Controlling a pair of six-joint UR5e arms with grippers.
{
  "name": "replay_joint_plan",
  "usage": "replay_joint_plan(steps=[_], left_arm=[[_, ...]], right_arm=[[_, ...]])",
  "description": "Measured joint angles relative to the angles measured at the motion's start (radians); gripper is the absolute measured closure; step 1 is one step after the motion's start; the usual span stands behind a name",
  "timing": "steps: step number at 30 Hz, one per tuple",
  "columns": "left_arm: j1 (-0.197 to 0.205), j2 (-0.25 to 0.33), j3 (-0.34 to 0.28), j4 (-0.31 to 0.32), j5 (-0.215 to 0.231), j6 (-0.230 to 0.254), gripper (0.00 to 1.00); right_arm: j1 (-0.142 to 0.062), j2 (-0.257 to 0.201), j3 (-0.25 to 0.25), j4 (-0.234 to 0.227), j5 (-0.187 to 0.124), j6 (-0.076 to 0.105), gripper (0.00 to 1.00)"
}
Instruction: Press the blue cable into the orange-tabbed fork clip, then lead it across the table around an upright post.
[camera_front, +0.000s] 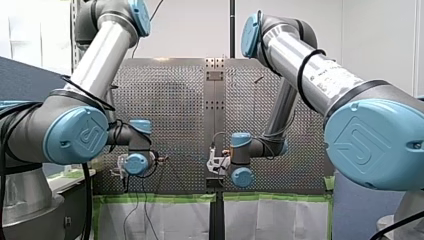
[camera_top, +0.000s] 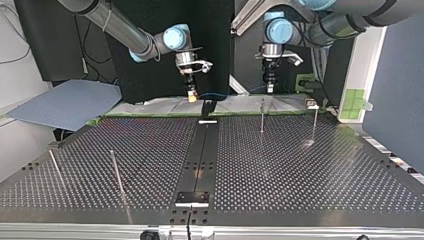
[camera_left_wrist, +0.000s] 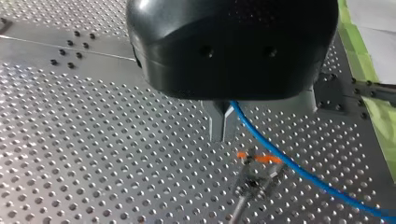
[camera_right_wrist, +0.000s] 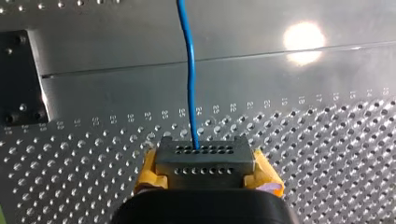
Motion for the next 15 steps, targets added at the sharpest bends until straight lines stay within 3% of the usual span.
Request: replay_joint_plan(steps=[5, 11, 15], left_arm=[[0.003, -0.049, 0.033, 0.022, -0.015, -0.001, 1.00], [0.007, -0.103, 0.063, 0.021, -0.028, -0.004, 1.00], [0.011, -0.137, 0.070, 0.021, -0.043, -0.004, 1.00]], right_arm=[[0.006, 0.022, -0.018, 0.004, -0.035, -0.007, 1.00], [0.015, 0.067, -0.056, 0.037, -0.047, -0.031, 1.00], [0.017, 0.085, -0.076, 0.050, -0.060, -0.038, 1.00]])
